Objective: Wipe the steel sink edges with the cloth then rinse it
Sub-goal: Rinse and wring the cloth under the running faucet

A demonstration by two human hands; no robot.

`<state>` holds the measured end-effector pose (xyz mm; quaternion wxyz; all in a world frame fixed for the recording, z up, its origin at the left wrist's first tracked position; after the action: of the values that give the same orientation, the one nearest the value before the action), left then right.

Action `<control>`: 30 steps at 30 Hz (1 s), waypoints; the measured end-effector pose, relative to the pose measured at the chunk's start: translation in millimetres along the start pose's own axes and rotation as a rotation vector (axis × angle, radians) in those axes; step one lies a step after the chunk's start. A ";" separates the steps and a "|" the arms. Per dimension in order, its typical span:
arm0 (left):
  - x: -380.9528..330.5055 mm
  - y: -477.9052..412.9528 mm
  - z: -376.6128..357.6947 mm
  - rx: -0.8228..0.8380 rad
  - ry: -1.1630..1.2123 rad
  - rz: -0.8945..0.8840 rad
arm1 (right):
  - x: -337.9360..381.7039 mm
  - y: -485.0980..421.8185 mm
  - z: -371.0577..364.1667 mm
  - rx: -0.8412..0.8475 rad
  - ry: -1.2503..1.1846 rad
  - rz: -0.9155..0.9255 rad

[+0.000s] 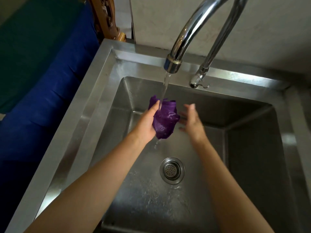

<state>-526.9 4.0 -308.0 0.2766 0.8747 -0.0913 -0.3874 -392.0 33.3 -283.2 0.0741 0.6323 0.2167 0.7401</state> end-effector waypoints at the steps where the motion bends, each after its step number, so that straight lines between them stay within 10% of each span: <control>1: -0.3 -1.5 -0.4 -0.015 -0.028 -0.014 | -7.2 2.1 -9.5 0.080 -0.016 -0.013; 13: -2.2 -6.9 15.8 -0.206 -0.358 -0.005 | 16.7 6.7 -33.5 0.182 0.030 0.211; 19: -15.8 3.1 10.6 -0.228 -0.588 -0.186 | 18.3 -15.3 -26.8 0.021 0.034 0.117; 26: -14.8 0.5 15.7 -0.257 -0.244 -0.127 | -40.2 -2.7 -30.1 0.147 -0.113 -0.244; 30: -11.6 -1.0 32.6 -0.333 -0.343 -0.068 | -22.1 3.7 -36.9 0.119 0.079 0.066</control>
<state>-558.6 -4.3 -319.0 0.3841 0.7410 -0.0424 -0.5492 -422.9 13.2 -305.7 0.0034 0.6126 0.2423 0.7523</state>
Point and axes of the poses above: each hand's wrist, its own y-axis away from the middle knuckle, its own z-axis out of the back of the hand, x = y × z, the point moved 5 cm from there along -y, towards the middle knuckle, and after that the axes turned 2 degrees about -y, right-handed, at the moved point
